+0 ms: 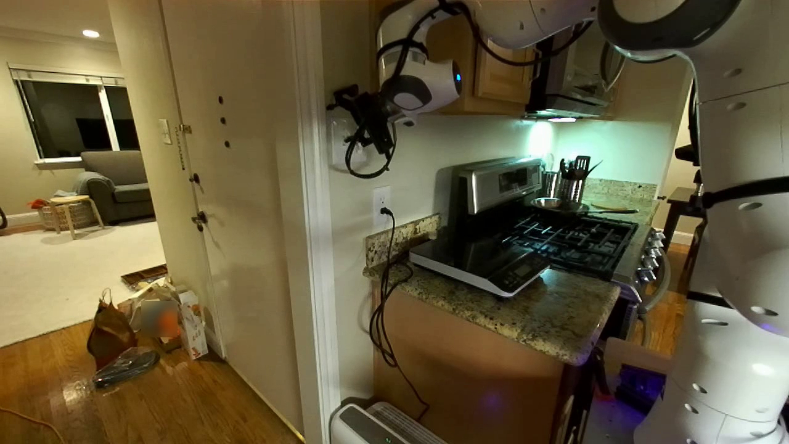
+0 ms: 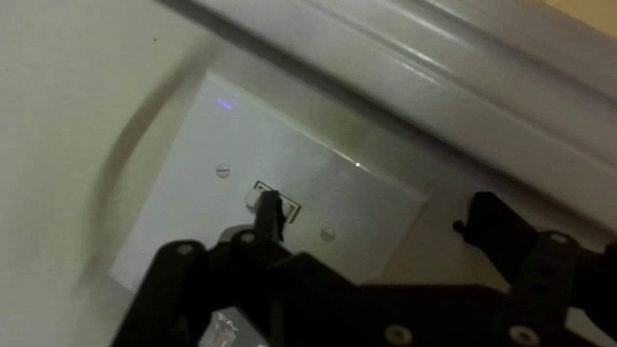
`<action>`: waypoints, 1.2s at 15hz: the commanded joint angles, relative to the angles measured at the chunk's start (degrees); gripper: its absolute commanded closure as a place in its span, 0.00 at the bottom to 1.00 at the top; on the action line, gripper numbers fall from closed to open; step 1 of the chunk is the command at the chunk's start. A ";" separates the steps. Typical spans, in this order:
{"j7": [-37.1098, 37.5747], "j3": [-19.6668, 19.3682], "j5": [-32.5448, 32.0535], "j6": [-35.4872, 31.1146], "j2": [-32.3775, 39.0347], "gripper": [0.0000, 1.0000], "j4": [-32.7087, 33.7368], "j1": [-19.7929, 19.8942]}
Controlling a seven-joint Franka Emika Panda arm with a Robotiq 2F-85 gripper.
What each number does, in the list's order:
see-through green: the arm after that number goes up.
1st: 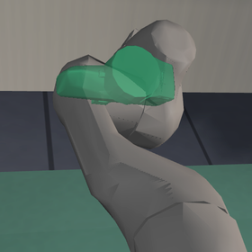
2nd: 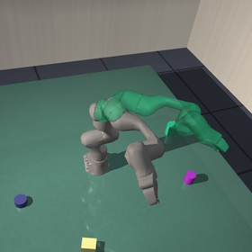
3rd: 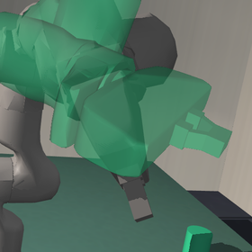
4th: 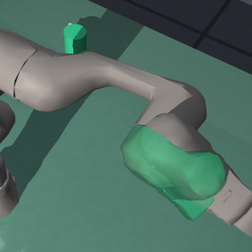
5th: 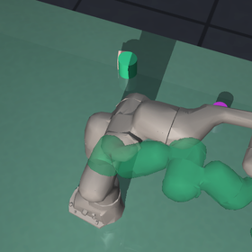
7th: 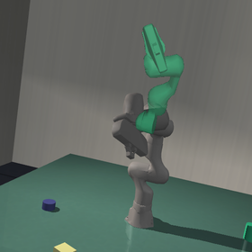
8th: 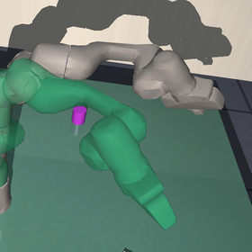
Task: Turn on the left switch
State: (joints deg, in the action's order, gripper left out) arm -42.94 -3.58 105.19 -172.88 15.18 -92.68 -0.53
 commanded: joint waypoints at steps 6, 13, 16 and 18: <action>3.35 0.21 -4.36 -0.08 -3.45 0.00 -6.92 0.01; 0.99 0.34 -2.28 0.87 -0.61 0.00 -1.34 -0.19; 2.23 0.32 -3.77 0.43 -0.43 0.00 -1.52 -0.22; 4.29 0.26 -5.96 -0.15 -0.96 0.00 -3.10 -0.18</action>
State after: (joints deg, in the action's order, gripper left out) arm -41.45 -3.27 101.81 -172.68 15.05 -94.22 -0.78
